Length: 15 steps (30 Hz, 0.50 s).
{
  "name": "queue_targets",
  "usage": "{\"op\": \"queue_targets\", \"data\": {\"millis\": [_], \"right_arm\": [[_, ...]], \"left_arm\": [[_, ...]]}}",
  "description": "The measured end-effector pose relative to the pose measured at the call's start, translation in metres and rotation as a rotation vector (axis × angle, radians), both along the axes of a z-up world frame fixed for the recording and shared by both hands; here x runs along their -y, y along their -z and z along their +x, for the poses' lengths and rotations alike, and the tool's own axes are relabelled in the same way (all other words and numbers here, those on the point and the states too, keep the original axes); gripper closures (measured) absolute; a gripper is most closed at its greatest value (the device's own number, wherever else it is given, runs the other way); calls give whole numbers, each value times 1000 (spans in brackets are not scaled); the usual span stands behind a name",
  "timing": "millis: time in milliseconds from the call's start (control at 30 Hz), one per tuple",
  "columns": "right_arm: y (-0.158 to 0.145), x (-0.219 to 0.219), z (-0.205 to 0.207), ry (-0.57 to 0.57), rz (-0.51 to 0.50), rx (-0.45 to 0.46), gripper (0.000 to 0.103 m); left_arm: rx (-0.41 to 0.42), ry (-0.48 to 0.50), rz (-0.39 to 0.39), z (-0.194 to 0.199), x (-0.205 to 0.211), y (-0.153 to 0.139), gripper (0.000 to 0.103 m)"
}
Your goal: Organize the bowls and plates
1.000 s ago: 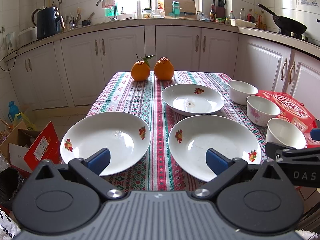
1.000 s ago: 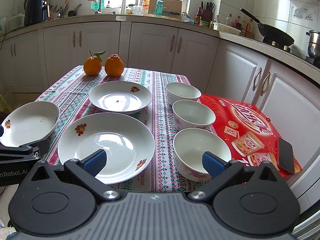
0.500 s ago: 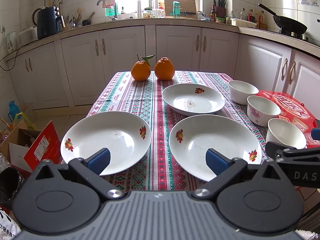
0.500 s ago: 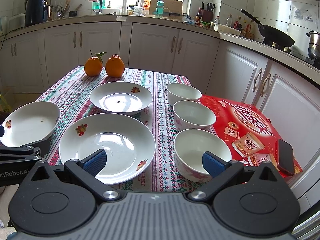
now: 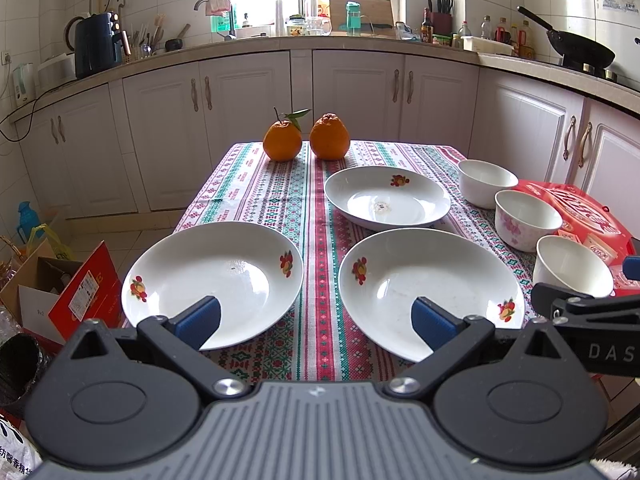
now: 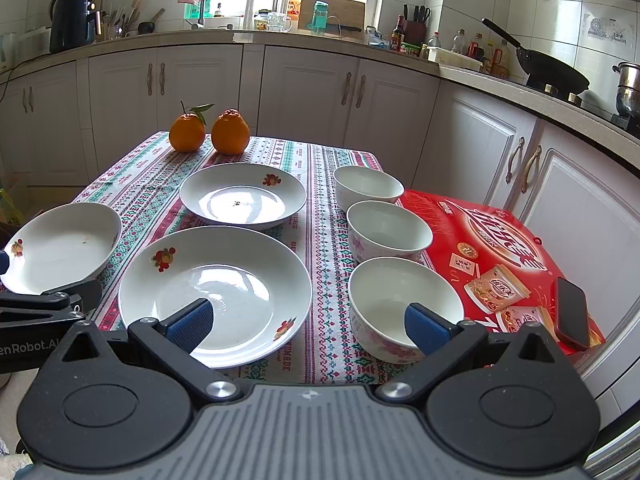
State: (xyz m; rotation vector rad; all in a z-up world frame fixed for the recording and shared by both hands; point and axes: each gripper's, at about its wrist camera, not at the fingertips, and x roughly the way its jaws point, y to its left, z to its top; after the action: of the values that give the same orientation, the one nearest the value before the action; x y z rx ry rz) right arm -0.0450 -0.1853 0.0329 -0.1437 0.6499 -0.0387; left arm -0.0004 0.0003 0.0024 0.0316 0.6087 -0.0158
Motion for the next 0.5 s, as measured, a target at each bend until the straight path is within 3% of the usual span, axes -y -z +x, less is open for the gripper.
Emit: {"op": "queue_targets", "data": {"millis": [500], "right_arm": [[0, 0, 0, 0, 0, -1, 0]], "left_arm": [[-2, -2, 0, 0, -1, 1, 2]]}}
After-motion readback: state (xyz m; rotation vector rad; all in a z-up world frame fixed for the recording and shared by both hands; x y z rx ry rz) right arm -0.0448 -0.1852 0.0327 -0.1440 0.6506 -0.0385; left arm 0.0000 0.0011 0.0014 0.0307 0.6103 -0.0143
